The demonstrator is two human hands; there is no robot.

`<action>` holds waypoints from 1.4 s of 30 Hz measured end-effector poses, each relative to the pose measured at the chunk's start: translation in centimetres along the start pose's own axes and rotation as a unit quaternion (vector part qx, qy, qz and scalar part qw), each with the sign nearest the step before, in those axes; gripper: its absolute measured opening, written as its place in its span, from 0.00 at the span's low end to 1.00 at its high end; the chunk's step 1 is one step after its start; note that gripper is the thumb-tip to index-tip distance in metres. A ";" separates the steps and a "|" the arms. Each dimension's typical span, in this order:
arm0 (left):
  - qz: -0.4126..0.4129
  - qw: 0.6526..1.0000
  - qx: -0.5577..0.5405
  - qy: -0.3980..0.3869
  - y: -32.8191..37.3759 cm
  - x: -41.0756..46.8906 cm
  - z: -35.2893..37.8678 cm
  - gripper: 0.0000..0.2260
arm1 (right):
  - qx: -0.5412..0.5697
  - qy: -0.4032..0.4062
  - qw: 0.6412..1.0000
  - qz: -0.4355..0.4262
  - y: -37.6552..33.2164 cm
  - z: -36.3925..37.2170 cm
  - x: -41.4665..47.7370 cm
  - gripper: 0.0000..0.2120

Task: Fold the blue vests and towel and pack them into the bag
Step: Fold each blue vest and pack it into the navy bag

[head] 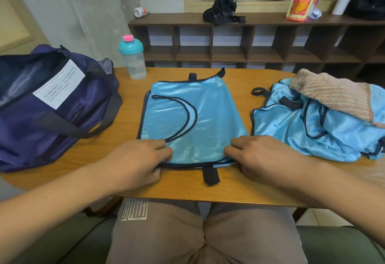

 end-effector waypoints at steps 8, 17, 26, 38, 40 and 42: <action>-0.026 0.996 -0.080 0.019 -1.7 -0.4 0.0 0.06 | 0.129 -0.008 0.990 0.063 1.3 -0.8 0.1 0.10; -0.012 0.983 -0.158 0.088 -2.9 -1.7 -2.2 0.14 | 0.306 0.036 0.946 0.104 3.6 -2.9 -0.3 0.10; 0.041 0.969 -0.210 0.122 -3.7 -2.0 -4.4 0.07 | 0.331 0.013 0.938 0.101 3.4 -4.8 -0.8 0.28; -0.076 0.923 -0.337 0.170 -9.8 0.8 -6.0 0.11 | 0.355 0.123 0.915 0.147 9.8 -6.6 2.0 0.05; -0.097 0.919 -0.332 0.187 -11.5 2.3 -6.1 0.09 | 0.344 0.136 0.915 0.159 11.5 -6.8 3.1 0.02; -0.112 0.908 -0.342 0.215 -13.2 4.0 -6.1 0.07 | 0.332 0.159 0.913 0.175 13.4 -7.0 4.4 0.03</action>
Point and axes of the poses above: each hand's wrist, its own x-axis towards the middle knuckle, its own z-axis out of the palm, y = z × x, the point moved 9 cm from there along x, towards the middle knuckle, and after that the axes turned 6 degrees about x, right-handed, at the moved point
